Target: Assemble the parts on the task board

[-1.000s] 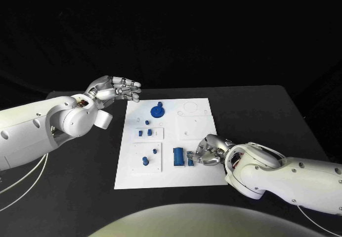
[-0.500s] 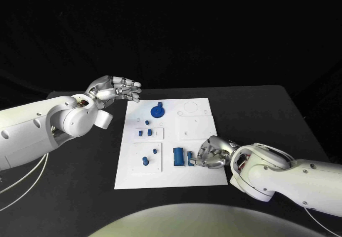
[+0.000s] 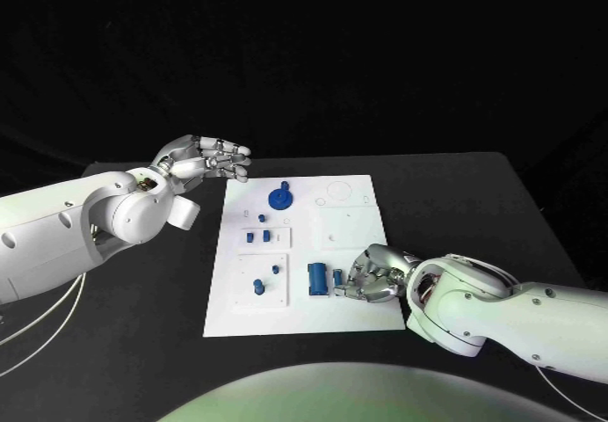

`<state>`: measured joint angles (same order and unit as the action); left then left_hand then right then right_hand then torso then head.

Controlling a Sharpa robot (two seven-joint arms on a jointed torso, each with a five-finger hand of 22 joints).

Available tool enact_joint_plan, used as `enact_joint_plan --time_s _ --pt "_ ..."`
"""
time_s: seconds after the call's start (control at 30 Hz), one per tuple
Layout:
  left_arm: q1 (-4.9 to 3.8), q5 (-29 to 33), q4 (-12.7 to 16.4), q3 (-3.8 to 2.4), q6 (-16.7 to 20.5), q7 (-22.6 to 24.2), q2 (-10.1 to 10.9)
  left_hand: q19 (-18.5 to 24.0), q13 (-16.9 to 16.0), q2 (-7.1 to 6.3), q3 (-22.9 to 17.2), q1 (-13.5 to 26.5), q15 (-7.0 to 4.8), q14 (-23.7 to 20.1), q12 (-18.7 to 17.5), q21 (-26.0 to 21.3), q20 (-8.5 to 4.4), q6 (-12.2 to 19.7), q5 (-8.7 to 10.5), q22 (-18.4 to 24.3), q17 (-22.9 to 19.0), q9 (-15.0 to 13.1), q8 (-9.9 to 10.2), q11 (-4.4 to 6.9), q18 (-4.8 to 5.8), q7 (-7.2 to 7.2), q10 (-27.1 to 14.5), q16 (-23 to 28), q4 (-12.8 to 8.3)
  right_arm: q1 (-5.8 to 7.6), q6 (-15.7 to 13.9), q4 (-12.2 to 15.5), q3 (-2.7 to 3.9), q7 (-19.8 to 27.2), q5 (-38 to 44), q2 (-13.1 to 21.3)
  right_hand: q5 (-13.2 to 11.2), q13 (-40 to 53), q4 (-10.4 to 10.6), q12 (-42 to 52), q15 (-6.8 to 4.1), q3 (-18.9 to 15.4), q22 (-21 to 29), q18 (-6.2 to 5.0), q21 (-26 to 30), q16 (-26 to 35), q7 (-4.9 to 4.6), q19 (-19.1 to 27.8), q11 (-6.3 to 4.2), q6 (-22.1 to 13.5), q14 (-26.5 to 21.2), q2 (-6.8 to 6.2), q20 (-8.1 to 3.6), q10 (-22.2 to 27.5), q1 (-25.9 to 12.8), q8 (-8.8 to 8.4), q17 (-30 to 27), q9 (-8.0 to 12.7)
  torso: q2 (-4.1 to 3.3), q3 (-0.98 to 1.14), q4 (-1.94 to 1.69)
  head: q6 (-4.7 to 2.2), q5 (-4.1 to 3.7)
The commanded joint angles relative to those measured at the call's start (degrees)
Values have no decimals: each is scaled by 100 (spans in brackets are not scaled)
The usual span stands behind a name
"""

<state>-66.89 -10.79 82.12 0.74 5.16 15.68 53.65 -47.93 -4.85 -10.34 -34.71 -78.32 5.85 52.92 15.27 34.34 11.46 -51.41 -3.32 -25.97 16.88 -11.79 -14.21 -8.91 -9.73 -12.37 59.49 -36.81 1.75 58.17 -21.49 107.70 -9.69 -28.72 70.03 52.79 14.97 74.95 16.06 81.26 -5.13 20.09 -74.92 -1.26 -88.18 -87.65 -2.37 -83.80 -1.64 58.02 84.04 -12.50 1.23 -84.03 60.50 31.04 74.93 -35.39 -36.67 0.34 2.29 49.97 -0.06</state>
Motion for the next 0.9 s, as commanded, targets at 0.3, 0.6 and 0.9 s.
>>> enact_joint_plan --time_s 0.3,0.6,0.9 --pt "-3 17 20 -4 -72 29 7 -40 -7 8 9 50 0 -47 25 -23 -18 28 15 5 6 9 -40 7 -59 -8 -25 22 37 -7 90 -114 1 -34 53 -77 -3 921 -2 -14 -9 -38 -1455 87 5 -10 8 -559 -15 -32 483 33 -20 -216 113 -16 948 9 -1 0 5 3 22" --pt "-3 17 20 -4 -69 29 9 -40 -7 8 9 50 0 -47 25 -23 -18 28 15 5 6 9 -40 7 -59 -8 -25 22 37 -8 -39 -176 1 -64 112 -71 -2 937 19 9 -11 -30 -1460 90 -13 -13 11 -565 -18 -14 485 95 -19 -227 148 -8 954 8 0 7 2 3 18" --pt "-3 17 18 -4 -71 30 3 -40 -7 8 9 50 0 -47 25 -23 -18 28 15 5 6 9 -40 7 -59 -8 -25 22 37 -8 -75 -195 2 -16 123 -116 -5 939 24 12 -11 -35 -1457 88 -3 -12 11 -562 -18 -10 484 98 -19 -228 150 -7 952 8 -3 2 -2 3 11"
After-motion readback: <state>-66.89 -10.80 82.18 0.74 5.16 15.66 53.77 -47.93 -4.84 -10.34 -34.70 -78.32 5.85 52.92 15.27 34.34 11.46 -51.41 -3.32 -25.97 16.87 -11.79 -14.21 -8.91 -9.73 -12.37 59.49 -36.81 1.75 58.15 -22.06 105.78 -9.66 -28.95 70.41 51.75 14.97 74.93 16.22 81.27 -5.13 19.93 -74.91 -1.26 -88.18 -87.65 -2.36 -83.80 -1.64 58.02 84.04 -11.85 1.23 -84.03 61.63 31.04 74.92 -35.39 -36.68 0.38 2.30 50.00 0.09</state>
